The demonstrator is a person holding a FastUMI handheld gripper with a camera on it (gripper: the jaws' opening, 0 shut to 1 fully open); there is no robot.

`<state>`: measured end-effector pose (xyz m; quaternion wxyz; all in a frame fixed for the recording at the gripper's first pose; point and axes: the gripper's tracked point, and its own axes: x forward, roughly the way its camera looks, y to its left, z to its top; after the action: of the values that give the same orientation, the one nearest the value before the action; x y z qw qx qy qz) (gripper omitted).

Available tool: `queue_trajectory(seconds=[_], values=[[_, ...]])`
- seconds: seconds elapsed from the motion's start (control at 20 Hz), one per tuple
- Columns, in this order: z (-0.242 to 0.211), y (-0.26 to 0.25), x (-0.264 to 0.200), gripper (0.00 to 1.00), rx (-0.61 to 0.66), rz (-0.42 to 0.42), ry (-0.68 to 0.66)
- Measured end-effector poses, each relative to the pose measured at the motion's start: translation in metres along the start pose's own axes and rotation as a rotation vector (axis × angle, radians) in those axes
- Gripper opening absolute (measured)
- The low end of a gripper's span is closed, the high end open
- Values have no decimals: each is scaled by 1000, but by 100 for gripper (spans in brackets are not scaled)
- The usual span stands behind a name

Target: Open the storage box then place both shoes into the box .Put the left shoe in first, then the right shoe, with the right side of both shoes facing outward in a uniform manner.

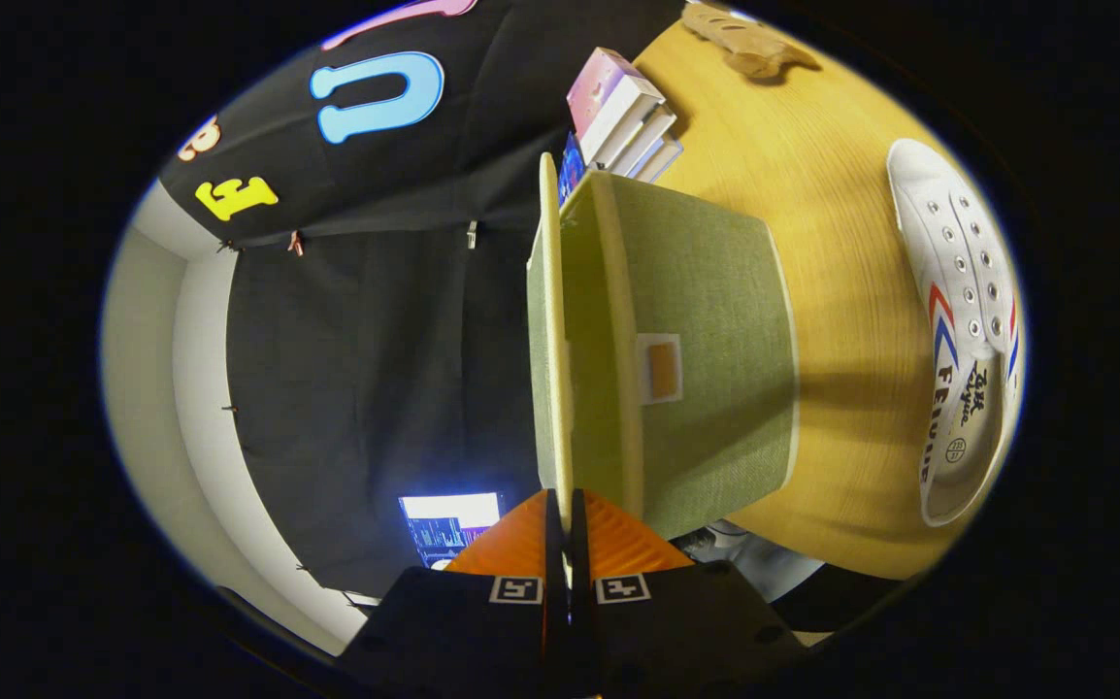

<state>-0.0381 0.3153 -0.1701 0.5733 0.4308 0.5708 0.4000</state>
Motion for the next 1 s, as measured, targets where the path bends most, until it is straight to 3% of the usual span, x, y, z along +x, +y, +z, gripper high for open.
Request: queue_trajectory(seconds=[0.4, 0.75, 1.0], values=[[11, 74, 16, 5, -87, -27, -52], [2, 145, 66, 5, -150, 46, -38], [-7, 170, 113, 5, -170, 48, -29]])
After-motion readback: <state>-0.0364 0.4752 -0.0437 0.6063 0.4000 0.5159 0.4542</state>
